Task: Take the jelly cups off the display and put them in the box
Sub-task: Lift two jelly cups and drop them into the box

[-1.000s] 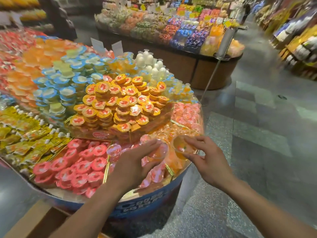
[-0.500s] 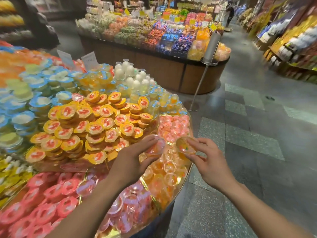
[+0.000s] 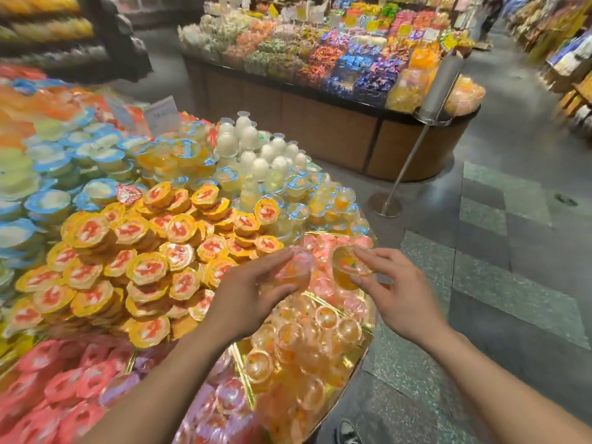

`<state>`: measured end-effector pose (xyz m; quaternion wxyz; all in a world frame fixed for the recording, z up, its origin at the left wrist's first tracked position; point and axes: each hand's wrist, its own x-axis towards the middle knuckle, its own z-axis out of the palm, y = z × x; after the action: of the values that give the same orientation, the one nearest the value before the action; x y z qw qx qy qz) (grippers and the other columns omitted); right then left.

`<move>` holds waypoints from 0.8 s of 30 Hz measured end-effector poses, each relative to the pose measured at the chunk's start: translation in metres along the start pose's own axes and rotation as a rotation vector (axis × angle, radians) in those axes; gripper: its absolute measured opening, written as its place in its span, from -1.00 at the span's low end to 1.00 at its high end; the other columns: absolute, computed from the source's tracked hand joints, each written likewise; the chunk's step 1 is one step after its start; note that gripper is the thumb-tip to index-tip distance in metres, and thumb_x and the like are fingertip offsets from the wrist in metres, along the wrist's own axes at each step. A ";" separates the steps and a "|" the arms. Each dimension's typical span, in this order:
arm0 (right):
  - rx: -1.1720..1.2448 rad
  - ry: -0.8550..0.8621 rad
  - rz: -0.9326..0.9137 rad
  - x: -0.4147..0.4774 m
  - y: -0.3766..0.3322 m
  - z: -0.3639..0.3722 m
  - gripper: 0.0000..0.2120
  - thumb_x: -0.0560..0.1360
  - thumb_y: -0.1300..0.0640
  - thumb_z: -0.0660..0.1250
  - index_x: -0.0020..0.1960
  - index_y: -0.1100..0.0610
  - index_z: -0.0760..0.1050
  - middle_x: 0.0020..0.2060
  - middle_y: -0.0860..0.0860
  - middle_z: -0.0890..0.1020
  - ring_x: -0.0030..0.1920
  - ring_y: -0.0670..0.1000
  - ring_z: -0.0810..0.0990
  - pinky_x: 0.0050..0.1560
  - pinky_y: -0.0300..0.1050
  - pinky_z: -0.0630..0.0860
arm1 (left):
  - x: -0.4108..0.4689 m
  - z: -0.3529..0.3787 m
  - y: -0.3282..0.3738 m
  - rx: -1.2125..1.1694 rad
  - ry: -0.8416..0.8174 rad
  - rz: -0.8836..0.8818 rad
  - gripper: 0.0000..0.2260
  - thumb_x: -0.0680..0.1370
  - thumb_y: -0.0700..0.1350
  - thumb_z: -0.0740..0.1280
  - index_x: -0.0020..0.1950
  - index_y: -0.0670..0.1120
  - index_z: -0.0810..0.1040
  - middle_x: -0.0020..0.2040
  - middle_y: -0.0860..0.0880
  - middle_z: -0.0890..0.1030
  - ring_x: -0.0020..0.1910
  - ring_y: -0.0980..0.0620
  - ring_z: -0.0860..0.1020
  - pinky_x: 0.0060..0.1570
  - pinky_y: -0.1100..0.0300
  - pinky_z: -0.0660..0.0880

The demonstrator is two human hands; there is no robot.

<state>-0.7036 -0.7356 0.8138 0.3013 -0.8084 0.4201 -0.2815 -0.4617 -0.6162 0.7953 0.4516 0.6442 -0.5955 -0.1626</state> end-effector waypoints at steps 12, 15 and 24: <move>0.074 -0.327 -0.220 0.136 0.073 -0.021 -0.61 0.50 0.13 0.49 0.31 0.00 0.58 0.16 0.02 0.52 0.11 -0.31 0.47 0.04 -0.59 0.32 | 0.069 0.066 0.011 0.069 0.306 -0.160 -0.48 0.45 0.02 0.52 0.39 0.11 0.48 0.30 0.41 0.46 0.37 0.27 0.45 0.38 0.08 0.45; 0.087 -0.397 -0.254 0.148 0.088 -0.011 -0.59 0.50 0.17 0.49 0.34 0.04 0.57 0.14 0.02 0.51 0.13 -0.33 0.45 0.01 -0.62 0.31 | 0.065 0.079 0.004 0.083 0.344 -0.232 -0.49 0.44 -0.02 0.50 0.37 0.13 0.50 0.34 0.25 0.50 0.38 0.26 0.44 0.37 0.04 0.46; 0.050 -0.542 -0.212 0.139 0.155 0.091 -0.56 0.53 0.15 0.46 0.40 -0.01 0.52 0.26 0.02 0.49 0.29 -0.08 0.43 0.06 -0.63 0.24 | 0.004 0.105 -0.051 0.254 0.464 -0.390 -0.50 0.44 -0.07 0.52 0.38 -0.04 0.56 0.38 0.13 0.50 0.38 0.26 0.44 0.32 0.26 0.44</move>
<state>-0.6509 -0.9028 0.6696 0.3914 -0.8858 0.2303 -0.0955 -0.5071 -0.6668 0.7008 0.4517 0.8172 -0.3575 -0.0193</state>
